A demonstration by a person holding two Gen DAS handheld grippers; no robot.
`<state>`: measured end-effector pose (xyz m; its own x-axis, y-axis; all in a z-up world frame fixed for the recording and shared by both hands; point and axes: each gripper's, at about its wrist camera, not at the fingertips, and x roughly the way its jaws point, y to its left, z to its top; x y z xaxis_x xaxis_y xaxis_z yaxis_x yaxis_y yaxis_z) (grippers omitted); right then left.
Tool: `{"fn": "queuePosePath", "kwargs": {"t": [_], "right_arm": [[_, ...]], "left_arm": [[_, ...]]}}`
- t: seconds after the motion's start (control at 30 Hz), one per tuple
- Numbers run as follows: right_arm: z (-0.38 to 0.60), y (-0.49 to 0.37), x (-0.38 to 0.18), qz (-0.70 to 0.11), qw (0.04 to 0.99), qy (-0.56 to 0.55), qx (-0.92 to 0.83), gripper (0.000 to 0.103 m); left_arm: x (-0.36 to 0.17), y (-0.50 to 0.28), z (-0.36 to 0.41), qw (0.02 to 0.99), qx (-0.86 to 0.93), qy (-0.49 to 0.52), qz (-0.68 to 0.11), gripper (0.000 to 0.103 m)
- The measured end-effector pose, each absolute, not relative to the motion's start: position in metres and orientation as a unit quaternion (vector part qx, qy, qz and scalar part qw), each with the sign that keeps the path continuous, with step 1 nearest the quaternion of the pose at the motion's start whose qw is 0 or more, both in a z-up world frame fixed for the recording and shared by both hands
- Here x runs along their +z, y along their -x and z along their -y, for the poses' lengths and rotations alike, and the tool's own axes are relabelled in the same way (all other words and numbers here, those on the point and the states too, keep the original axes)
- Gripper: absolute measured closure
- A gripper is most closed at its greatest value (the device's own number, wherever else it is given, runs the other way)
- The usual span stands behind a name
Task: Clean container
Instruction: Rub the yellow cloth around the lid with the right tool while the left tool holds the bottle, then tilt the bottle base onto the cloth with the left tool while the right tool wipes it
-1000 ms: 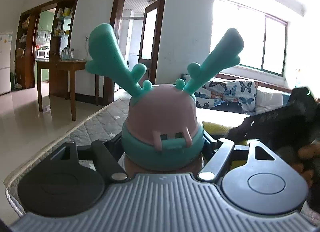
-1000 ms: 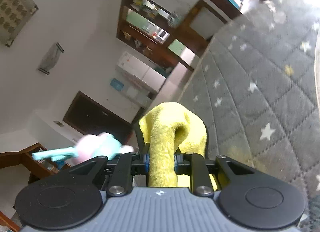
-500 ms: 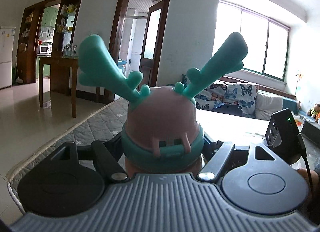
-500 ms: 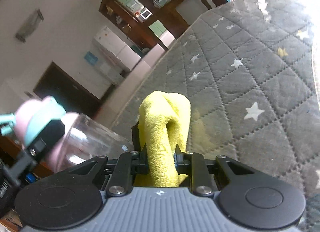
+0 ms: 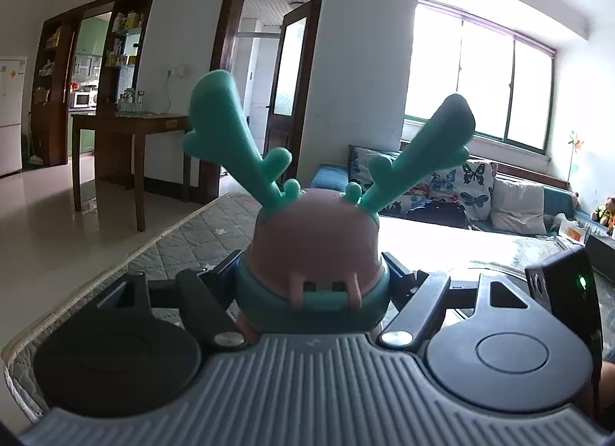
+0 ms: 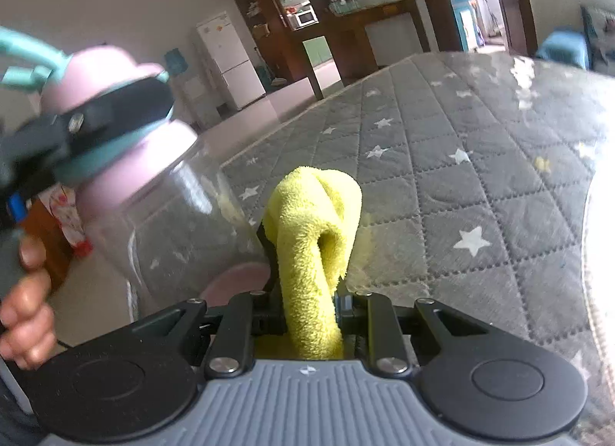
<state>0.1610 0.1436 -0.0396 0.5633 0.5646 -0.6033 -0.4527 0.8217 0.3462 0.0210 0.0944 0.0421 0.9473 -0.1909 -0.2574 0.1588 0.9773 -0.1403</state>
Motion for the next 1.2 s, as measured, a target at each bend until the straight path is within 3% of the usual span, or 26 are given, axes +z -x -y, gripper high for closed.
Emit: {"fn": "queuePosePath", "kwargs": {"t": [0.5, 0.9, 1.07, 1.2], "right_arm": [[-0.149, -0.148, -0.036, -0.350, 0.888, 0.016, 0.298, 0.082], [-0.143, -0.146, -0.039, -0.343, 0.889, 0.019, 0.304, 0.080], [-0.135, -0.148, -0.035, -0.338, 0.896, 0.006, 0.288, 0.060], [-0.129, -0.154, -0.033, -0.341, 0.896, -0.020, 0.283, 0.060]], "left_arm": [[0.088, -0.031, -0.084, 0.985, -0.119, 0.111, -0.060, 0.029], [0.077, -0.039, -0.070, 0.980, -0.142, 0.118, -0.079, 0.029], [0.069, -0.039, -0.074, 0.981, -0.130, 0.111, -0.089, 0.029], [0.062, -0.044, -0.077, 0.981, -0.118, 0.113, -0.099, 0.029]]}}
